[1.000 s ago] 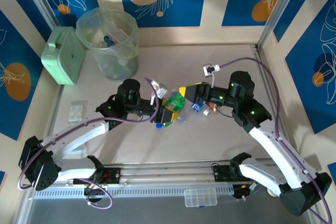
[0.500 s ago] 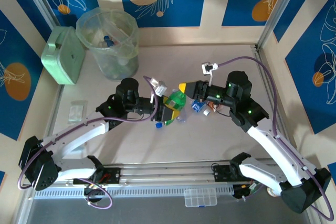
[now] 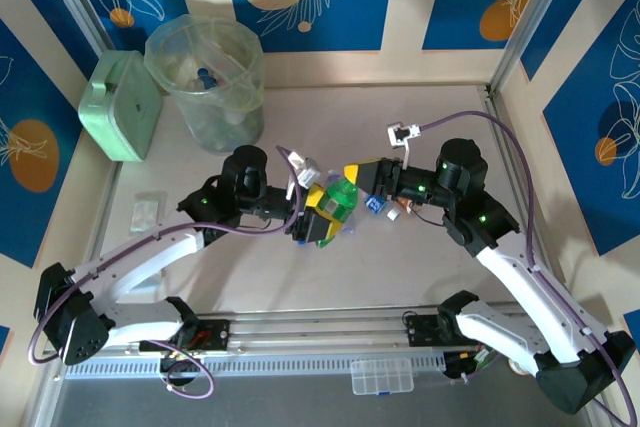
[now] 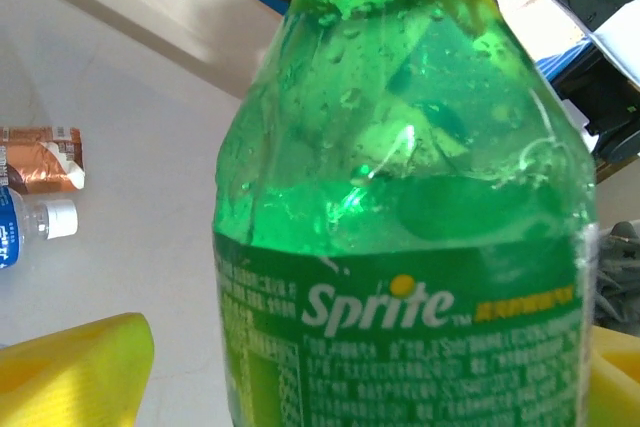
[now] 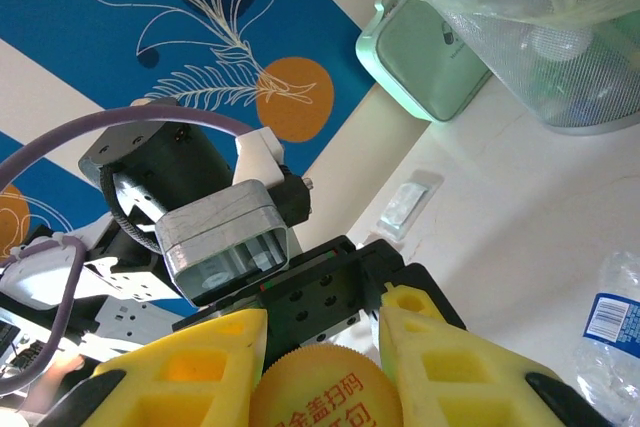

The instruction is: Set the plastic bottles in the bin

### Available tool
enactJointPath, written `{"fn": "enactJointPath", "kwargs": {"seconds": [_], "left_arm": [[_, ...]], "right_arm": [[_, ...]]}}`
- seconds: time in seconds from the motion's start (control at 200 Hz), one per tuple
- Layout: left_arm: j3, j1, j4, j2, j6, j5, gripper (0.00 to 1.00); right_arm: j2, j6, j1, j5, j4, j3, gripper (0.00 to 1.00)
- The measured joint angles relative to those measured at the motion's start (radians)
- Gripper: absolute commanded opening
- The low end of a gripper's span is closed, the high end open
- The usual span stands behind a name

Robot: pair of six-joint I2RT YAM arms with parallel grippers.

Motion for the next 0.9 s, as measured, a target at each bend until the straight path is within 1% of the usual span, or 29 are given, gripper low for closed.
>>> {"fn": "enactJointPath", "kwargs": {"seconds": [0.23, 0.46, 0.595, 0.715, 0.9], "left_arm": [[0.039, 0.0, -0.074, 0.005, 0.026, -0.001, 0.9], [0.065, -0.003, -0.08, 0.035, 0.025, 0.021, 0.86], [0.072, -0.018, -0.092, 0.057, 0.026, 0.028, 0.82], [0.093, -0.024, -0.116, 0.074, 0.039, 0.036, 0.74], [0.126, -0.028, -0.151, 0.087, 0.061, 0.039, 0.66]], "right_arm": [[-0.01, -0.003, -0.005, -0.015, -0.021, -0.008, 0.06], [-0.016, -0.004, -0.005, -0.018, -0.039, -0.029, 0.06], [-0.016, -0.005, -0.005, -0.019, -0.043, -0.03, 0.05], [-0.016, -0.009, -0.005, -0.018, -0.043, -0.03, 0.06], [-0.016, -0.02, -0.006, -0.014, -0.043, -0.031, 0.06]]}}
